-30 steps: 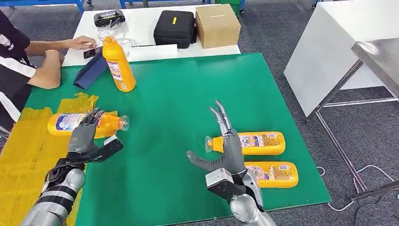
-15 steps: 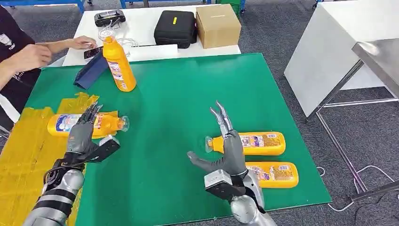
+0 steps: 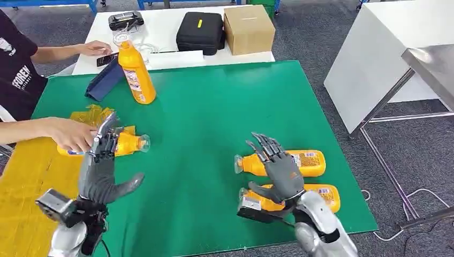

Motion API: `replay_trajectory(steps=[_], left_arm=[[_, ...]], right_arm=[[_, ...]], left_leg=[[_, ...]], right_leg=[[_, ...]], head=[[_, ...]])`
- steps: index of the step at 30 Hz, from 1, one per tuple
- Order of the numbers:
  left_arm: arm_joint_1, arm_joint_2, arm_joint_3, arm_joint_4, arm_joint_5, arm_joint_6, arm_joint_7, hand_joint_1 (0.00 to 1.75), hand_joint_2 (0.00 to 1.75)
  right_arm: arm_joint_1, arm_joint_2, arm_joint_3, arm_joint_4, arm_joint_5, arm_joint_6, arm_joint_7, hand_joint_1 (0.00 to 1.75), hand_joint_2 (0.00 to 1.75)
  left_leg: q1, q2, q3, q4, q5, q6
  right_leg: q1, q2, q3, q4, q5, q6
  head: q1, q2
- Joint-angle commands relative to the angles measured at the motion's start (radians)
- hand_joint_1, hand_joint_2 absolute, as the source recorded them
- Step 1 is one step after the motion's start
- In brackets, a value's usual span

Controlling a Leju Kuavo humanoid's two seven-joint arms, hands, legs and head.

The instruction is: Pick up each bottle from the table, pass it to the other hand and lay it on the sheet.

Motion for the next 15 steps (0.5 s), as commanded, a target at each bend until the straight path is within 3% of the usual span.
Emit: replay_trajectory(steps=[1, 10, 15], left_arm=[[0.004, -0.020, -0.023, -0.011, 0.021, -0.039, 0.010, 0.00, 1.75], [0.011, -0.026, -0.009, -0.010, 0.028, -0.050, 0.011, 0.00, 1.75], [-0.004, -0.032, -0.006, 0.005, 0.030, -0.051, 0.013, 0.00, 1.75]], right_arm=[[-0.064, -0.168, -0.129, 0.104, -0.063, 0.081, -0.059, 0.00, 1.75], [-0.078, -0.167, -0.147, 0.104, -0.037, 0.088, -0.038, 0.00, 1.75], [-0.113, -0.206, -0.148, 0.147, -0.046, 0.133, -0.025, 0.00, 1.75]], left_leg=[[0.000, -0.002, 0.003, 0.000, -0.001, 0.000], [0.001, 0.000, 0.005, 0.001, -0.003, -0.001], [0.001, -0.002, 0.010, 0.002, -0.006, -0.001]], right_leg=[[0.000, -0.001, 0.004, 0.000, -0.001, -0.001], [0.001, 0.001, 0.005, 0.000, -0.002, -0.001], [0.002, 0.001, 0.011, 0.001, -0.004, -0.002]], head=[[0.000, 0.000], [0.000, 0.000], [0.000, 0.000]])
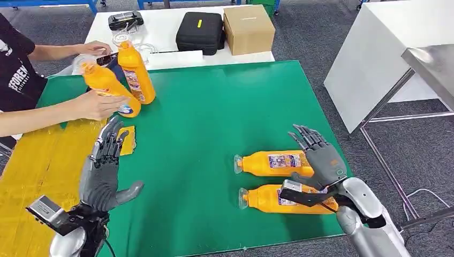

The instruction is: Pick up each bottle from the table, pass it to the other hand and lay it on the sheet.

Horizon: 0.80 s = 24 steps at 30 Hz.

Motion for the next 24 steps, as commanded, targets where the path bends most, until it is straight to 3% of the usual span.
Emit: replay_trajectory(steps=[1, 3, 5, 13, 17, 24], left_arm=[[-0.024, -0.015, 0.001, 0.033, 0.007, -0.006, 0.008, 0.00, 1.75], [-0.024, -0.015, 0.001, 0.033, 0.007, -0.006, 0.008, 0.00, 1.75], [-0.042, -0.017, -0.002, 0.056, 0.010, -0.009, 0.010, 0.00, 1.75], [-0.052, -0.019, -0.004, 0.072, 0.018, -0.015, 0.010, 0.00, 1.75], [-0.067, -0.020, -0.010, 0.081, 0.025, -0.019, 0.011, 0.00, 1.75], [-0.089, -0.020, -0.009, 0.094, 0.038, -0.025, 0.008, 0.00, 1.75]], right_arm=[[-0.077, -0.038, -0.004, 0.100, -0.006, 0.050, 0.014, 0.00, 1.75], [-0.077, -0.038, -0.004, 0.100, -0.006, 0.050, 0.014, 0.00, 1.75], [-0.125, -0.035, 0.022, 0.198, 0.022, 0.074, 0.017, 0.00, 1.75], [-0.175, -0.030, 0.063, 0.292, 0.041, 0.100, 0.024, 0.00, 1.75], [-0.275, -0.038, 0.139, 0.439, 0.094, 0.115, 0.061, 0.00, 1.75], [-0.355, -0.025, 0.191, 0.556, 0.074, 0.170, 0.038, 0.00, 1.75]], left_leg=[[0.002, -0.002, 0.010, 0.002, -0.006, -0.002], [0.001, -0.001, 0.003, 0.000, -0.002, -0.001], [0.001, -0.001, 0.007, 0.001, -0.004, -0.001], [0.001, -0.001, 0.006, 0.000, -0.002, 0.000], [0.001, 0.000, 0.005, 0.000, -0.001, 0.000], [0.000, 0.000, 0.005, 0.000, 0.000, 0.001]], right_leg=[[0.001, 0.000, 0.010, 0.000, -0.005, -0.002], [0.001, 0.000, 0.004, 0.000, -0.001, -0.001], [0.001, 0.000, 0.007, 0.000, -0.003, -0.001], [0.001, 0.000, 0.007, -0.002, -0.001, -0.002], [0.001, 0.001, 0.005, -0.001, 0.000, -0.001], [0.000, 0.000, 0.005, -0.001, 0.000, -0.001]], head=[[0.000, 0.000], [0.000, 0.000], [0.000, 0.000], [0.000, 0.000], [0.000, 0.000], [0.000, 0.000]])
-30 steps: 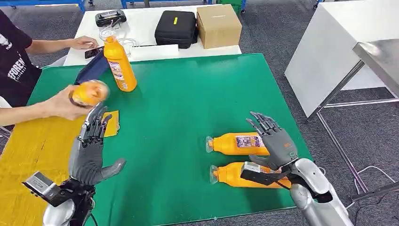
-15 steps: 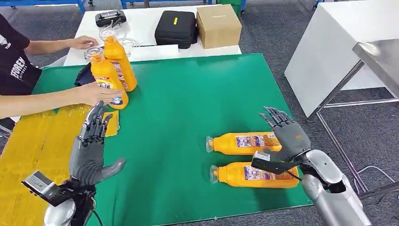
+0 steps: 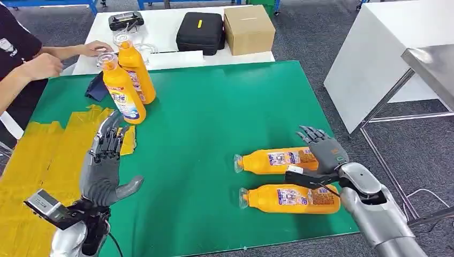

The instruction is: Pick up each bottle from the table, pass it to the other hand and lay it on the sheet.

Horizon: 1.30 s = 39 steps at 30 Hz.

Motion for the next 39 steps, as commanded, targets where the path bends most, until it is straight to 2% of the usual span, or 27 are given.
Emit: replay_trajectory(steps=[1, 2, 18, 23, 28, 29, 30, 33, 34, 36, 39], left_arm=[[-0.056, -0.007, -0.011, 0.078, 0.009, -0.008, 0.002, 0.00, 1.75], [-0.060, -0.008, -0.012, 0.084, 0.014, -0.009, 0.001, 0.00, 1.75], [-0.072, -0.013, -0.015, 0.096, 0.027, -0.009, 0.001, 0.00, 1.75], [-0.084, -0.016, -0.028, 0.116, 0.043, -0.012, 0.003, 0.00, 1.75], [-0.091, -0.019, -0.034, 0.129, 0.049, -0.014, 0.002, 0.00, 1.75], [-0.093, -0.019, -0.035, 0.130, 0.050, -0.014, 0.002, 0.00, 1.75], [-0.092, -0.020, -0.039, 0.127, 0.052, -0.014, 0.002, 0.00, 1.75], [-0.086, -0.022, -0.046, 0.115, 0.053, -0.014, 0.000, 0.00, 1.75], [-0.085, -0.022, -0.047, 0.113, 0.052, -0.013, 0.000, 0.00, 1.75], [-0.082, -0.022, -0.049, 0.111, 0.052, -0.013, 0.000, 0.00, 1.75], [-0.082, -0.020, -0.054, 0.114, 0.052, -0.016, 0.000, 0.00, 1.75]], right_arm=[[-0.158, 0.029, 0.129, 0.262, -0.013, 0.045, -0.014, 0.00, 1.75], [-0.181, 0.041, 0.143, 0.309, -0.025, 0.047, -0.026, 0.00, 1.75], [-0.200, 0.059, 0.171, 0.360, -0.044, 0.048, -0.039, 0.00, 1.75], [-0.257, 0.104, 0.247, 0.476, -0.034, 0.033, -0.053, 0.00, 1.75], [-0.280, 0.109, 0.307, 0.528, -0.013, 0.034, -0.051, 0.00, 1.75], [-0.282, 0.110, 0.312, 0.536, -0.011, 0.030, -0.047, 0.45, 1.75], [-0.286, 0.112, 0.321, 0.551, -0.007, 0.024, -0.037, 1.34, 1.75], [-0.292, 0.115, 0.338, 0.581, 0.001, 0.024, -0.026, 1.59, 1.75], [-0.293, 0.116, 0.341, 0.586, 0.002, 0.023, -0.023, 1.59, 1.75], [-0.290, 0.116, 0.345, 0.594, 0.004, 0.025, -0.020, 1.71, 1.75], [-0.289, 0.114, 0.352, 0.603, 0.012, 0.019, -0.003, 1.75, 1.75]], left_leg=[[0.001, 0.000, 0.006, 0.000, -0.002, -0.001], [0.001, 0.000, 0.004, -0.001, -0.001, -0.001], [0.001, -0.001, 0.006, 0.000, -0.003, -0.001], [0.001, 0.001, 0.006, 0.000, -0.002, -0.001], [0.002, 0.000, 0.006, 0.000, -0.002, -0.001], [0.002, -0.001, 0.008, 0.000, -0.002, -0.002], [0.001, -0.001, 0.005, -0.001, -0.001, -0.001], [0.002, -0.001, 0.006, 0.000, -0.001, -0.001], [0.002, -0.002, 0.007, 0.000, -0.002, -0.001], [0.001, -0.002, 0.007, 0.000, -0.001, -0.001], [0.002, -0.003, 0.009, 0.000, -0.001, -0.001]], right_leg=[[0.001, 0.001, 0.006, -0.001, -0.001, -0.002], [0.001, 0.001, 0.004, -0.001, 0.000, -0.001], [0.001, 0.001, 0.006, 0.000, -0.001, -0.001], [0.001, 0.002, 0.006, -0.001, -0.001, -0.001], [0.001, 0.001, 0.006, -0.001, 0.000, -0.001], [0.002, 0.000, 0.008, -0.001, -0.001, -0.002], [0.001, 0.000, 0.005, -0.001, 0.000, -0.001], [0.001, 0.000, 0.006, -0.001, -0.001, -0.001], [0.002, 0.000, 0.007, -0.001, -0.001, -0.001], [0.001, -0.001, 0.007, -0.001, -0.001, -0.001], [0.002, -0.001, 0.009, -0.002, -0.001, -0.001]], head=[[0.000, 0.000], [0.000, 0.000], [0.000, 0.000], [0.000, 0.000], [0.000, 0.000], [0.000, 0.000], [0.000, 0.000], [0.000, 0.000], [0.000, 0.000], [0.000, 0.000], [0.000, 0.000]])
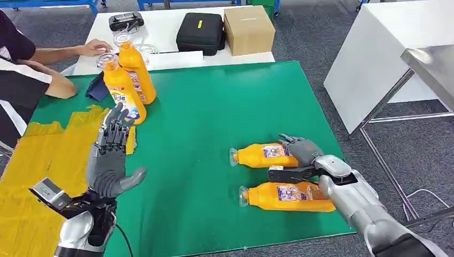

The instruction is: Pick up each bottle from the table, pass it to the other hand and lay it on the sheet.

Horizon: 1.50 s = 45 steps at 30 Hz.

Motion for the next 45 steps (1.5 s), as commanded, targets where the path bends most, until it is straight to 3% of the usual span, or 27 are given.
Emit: replay_trajectory(steps=[1, 5, 7, 14, 17, 21, 26, 28, 34, 39, 43, 45], left_arm=[[-0.026, -0.002, -0.028, 0.050, -0.001, -0.002, 0.000, 0.00, 1.75], [-0.016, -0.002, -0.030, 0.035, -0.004, 0.000, 0.002, 0.00, 1.75], [-0.007, -0.001, -0.033, 0.026, -0.009, 0.001, 0.012, 0.00, 1.75], [-0.005, -0.001, -0.033, 0.025, -0.010, 0.000, 0.016, 0.00, 1.75], [0.005, -0.002, -0.042, 0.014, -0.032, 0.004, 0.039, 0.00, 1.75], [0.018, 0.006, -0.073, 0.005, -0.060, 0.015, 0.069, 0.00, 1.75], [0.006, 0.016, -0.093, 0.032, -0.074, 0.022, 0.092, 0.00, 1.75], [-0.018, 0.019, -0.110, 0.070, -0.084, 0.043, 0.119, 0.00, 1.75], [-0.056, 0.014, -0.137, 0.128, -0.066, 0.052, 0.156, 0.00, 1.75], [-0.080, 0.012, -0.154, 0.157, -0.062, 0.056, 0.173, 0.00, 1.75], [-0.103, 0.018, -0.180, 0.180, -0.048, 0.063, 0.185, 0.00, 1.75], [-0.135, 0.019, -0.202, 0.214, -0.033, 0.063, 0.192, 0.00, 1.75]], right_arm=[[-0.023, 0.026, 0.086, 0.143, 0.016, -0.007, 0.036, 1.75, 1.75], [-0.005, 0.031, 0.088, 0.137, 0.039, -0.050, 0.080, 1.75, 1.75], [0.021, 0.046, 0.064, 0.113, 0.069, -0.123, 0.135, 1.75, 1.75], [0.028, 0.055, 0.052, 0.098, 0.077, -0.138, 0.151, 1.75, 1.75], [0.099, 0.091, -0.068, -0.024, 0.089, -0.236, 0.188, 1.75, 1.75], [0.253, 0.198, -0.286, -0.318, 0.066, -0.371, 0.191, 1.75, 1.75], [0.298, 0.241, -0.336, -0.438, 0.063, -0.430, 0.187, 1.75, 1.75], [0.326, 0.306, -0.398, -0.511, 0.010, -0.567, 0.119, 1.75, 1.75], [0.354, 0.381, -0.413, -0.607, -0.033, -0.660, 0.073, 1.75, 1.75], [0.346, 0.417, -0.386, -0.624, -0.129, -0.653, 0.034, 1.75, 1.75], [0.333, 0.451, -0.335, -0.623, -0.284, -0.647, -0.080, 1.75, 1.75], [0.312, 0.475, -0.277, -0.595, -0.465, -0.536, -0.163, 1.75, 1.75]], left_leg=[[0.002, -0.004, 0.007, 0.000, -0.002, -0.001], [0.002, -0.005, 0.007, -0.001, -0.001, -0.001], [0.002, -0.004, 0.007, -0.001, -0.001, -0.001], [0.002, -0.003, 0.009, -0.001, -0.001, -0.001], [0.002, -0.004, 0.009, -0.001, -0.001, -0.001], [0.003, -0.002, 0.011, 0.000, -0.003, -0.002], [0.002, -0.001, 0.009, 0.001, -0.004, -0.002], [0.002, -0.004, 0.007, 0.001, -0.003, -0.001], [0.002, -0.003, 0.005, 0.001, -0.003, -0.002], [0.001, -0.003, 0.003, 0.000, -0.001, -0.001], [0.002, -0.003, 0.004, 0.000, -0.002, -0.002], [0.001, -0.002, 0.003, 0.000, -0.001, -0.001]], right_leg=[[0.001, -0.002, 0.008, -0.001, -0.002, -0.002], [0.002, -0.003, 0.008, -0.002, -0.002, -0.002], [0.002, -0.003, 0.009, -0.002, -0.001, -0.002], [0.002, -0.002, 0.010, -0.002, -0.001, -0.002], [0.002, -0.002, 0.010, -0.002, -0.001, -0.002], [0.002, 0.000, 0.011, -0.001, -0.002, -0.003], [0.002, 0.001, 0.009, 0.001, -0.003, -0.003], [0.002, -0.002, 0.009, 0.001, -0.004, -0.002], [0.002, -0.002, 0.006, 0.002, -0.004, -0.002], [0.001, -0.002, 0.003, 0.001, -0.002, -0.001], [0.001, -0.001, 0.004, 0.001, -0.003, -0.002], [0.001, -0.001, 0.003, 0.001, -0.002, -0.001]], head=[[0.000, 0.000], [0.000, 0.000], [0.000, 0.000], [0.000, 0.000], [0.000, 0.000], [0.000, 0.000], [-0.001, 0.000], [0.000, 0.000], [0.000, 0.000], [0.000, 0.000], [0.000, 0.000], [0.000, 0.000]])
